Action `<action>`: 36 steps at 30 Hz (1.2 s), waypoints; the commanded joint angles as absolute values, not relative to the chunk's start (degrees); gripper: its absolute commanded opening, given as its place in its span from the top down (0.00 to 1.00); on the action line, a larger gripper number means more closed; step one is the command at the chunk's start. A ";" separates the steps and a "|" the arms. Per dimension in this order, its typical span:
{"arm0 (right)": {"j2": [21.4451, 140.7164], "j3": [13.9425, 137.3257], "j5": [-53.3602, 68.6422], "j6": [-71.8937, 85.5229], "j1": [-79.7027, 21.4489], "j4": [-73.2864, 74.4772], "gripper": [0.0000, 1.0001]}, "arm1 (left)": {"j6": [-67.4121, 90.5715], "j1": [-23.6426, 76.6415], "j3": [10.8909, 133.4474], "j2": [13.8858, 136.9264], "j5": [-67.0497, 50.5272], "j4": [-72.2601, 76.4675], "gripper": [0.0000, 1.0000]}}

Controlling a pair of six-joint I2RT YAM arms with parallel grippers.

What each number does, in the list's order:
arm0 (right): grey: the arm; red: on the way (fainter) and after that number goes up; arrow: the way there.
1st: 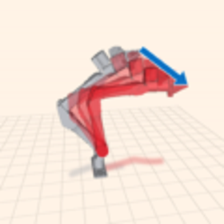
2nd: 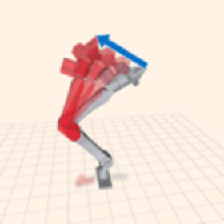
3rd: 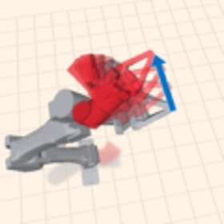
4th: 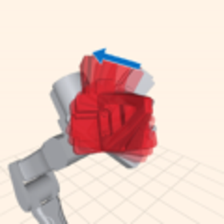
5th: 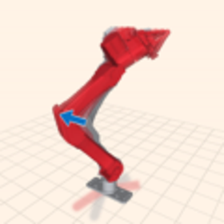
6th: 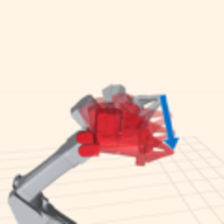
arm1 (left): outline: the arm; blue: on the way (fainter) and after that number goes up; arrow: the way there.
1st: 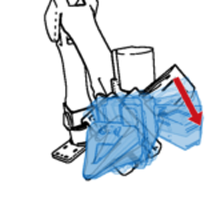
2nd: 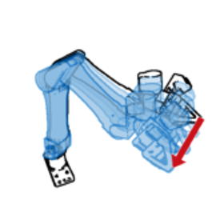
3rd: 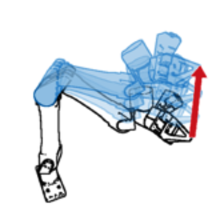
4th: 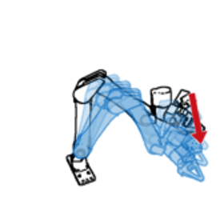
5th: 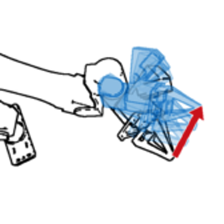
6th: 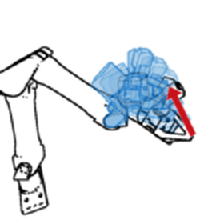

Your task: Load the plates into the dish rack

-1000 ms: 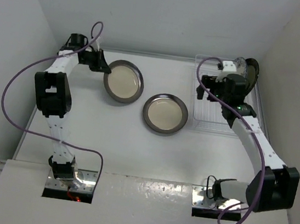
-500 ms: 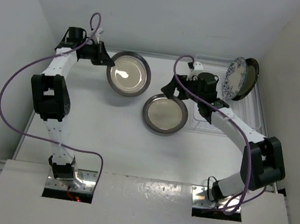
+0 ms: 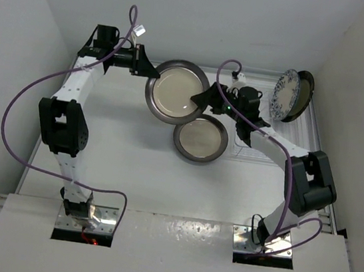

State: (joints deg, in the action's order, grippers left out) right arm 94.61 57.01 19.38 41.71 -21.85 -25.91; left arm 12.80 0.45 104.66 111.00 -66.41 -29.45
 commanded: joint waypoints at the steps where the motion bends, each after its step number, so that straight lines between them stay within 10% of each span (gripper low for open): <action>1: 94.66 56.43 19.25 44.73 -21.53 -33.57 0.15 | 16.00 1.14 105.74 106.08 -75.58 -25.84 1.00; 9: 93.79 53.35 20.57 49.75 -21.71 -42.98 0.99 | 15.38 2.37 103.45 105.56 -74.01 -25.84 1.00; 13: 91.76 52.12 20.66 49.40 -22.15 -44.55 1.00 | 15.38 2.90 103.45 106.08 -71.64 -25.31 0.99; 20: 85.53 49.92 17.41 48.34 -22.06 -46.67 1.00 | 15.91 2.90 104.06 107.93 -69.26 -24.79 0.01; 36: 77.96 63.78 -10.06 22.61 -17.32 -19.10 1.00 | -7.19 2.90 111.63 107.75 -4.41 -41.04 0.01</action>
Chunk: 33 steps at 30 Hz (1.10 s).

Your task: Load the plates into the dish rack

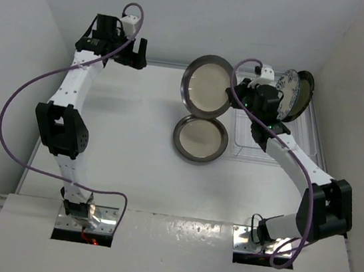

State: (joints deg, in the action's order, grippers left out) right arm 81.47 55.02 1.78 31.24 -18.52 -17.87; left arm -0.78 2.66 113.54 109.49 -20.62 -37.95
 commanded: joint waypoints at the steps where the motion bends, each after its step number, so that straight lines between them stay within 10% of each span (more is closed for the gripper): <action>1: 78.13 64.68 -11.41 21.02 -16.01 -18.29 1.00 | -7.21 2.90 109.88 107.23 -2.92 -41.04 0.01; 33: 95.98 83.66 -28.56 -7.12 -0.61 -21.97 1.00 | -7.73 3.43 102.22 109.33 -5.89 -41.57 0.01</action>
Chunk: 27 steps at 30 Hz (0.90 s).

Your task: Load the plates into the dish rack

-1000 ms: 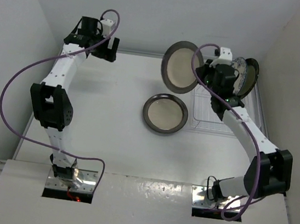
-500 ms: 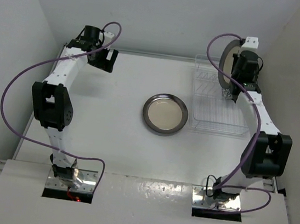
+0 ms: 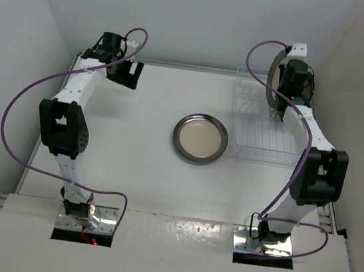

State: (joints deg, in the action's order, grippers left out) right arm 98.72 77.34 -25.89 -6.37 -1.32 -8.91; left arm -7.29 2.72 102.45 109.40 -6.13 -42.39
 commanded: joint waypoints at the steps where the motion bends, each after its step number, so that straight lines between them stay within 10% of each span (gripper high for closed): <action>1: 95.89 83.76 -28.65 -7.82 -0.35 -22.49 1.00 | -7.73 3.43 102.22 109.34 -5.89 -41.57 0.01; 27: 96.59 74.62 -29.97 -12.66 -0.53 -24.87 1.00 | -8.26 4.48 102.22 109.86 -5.89 -41.57 0.01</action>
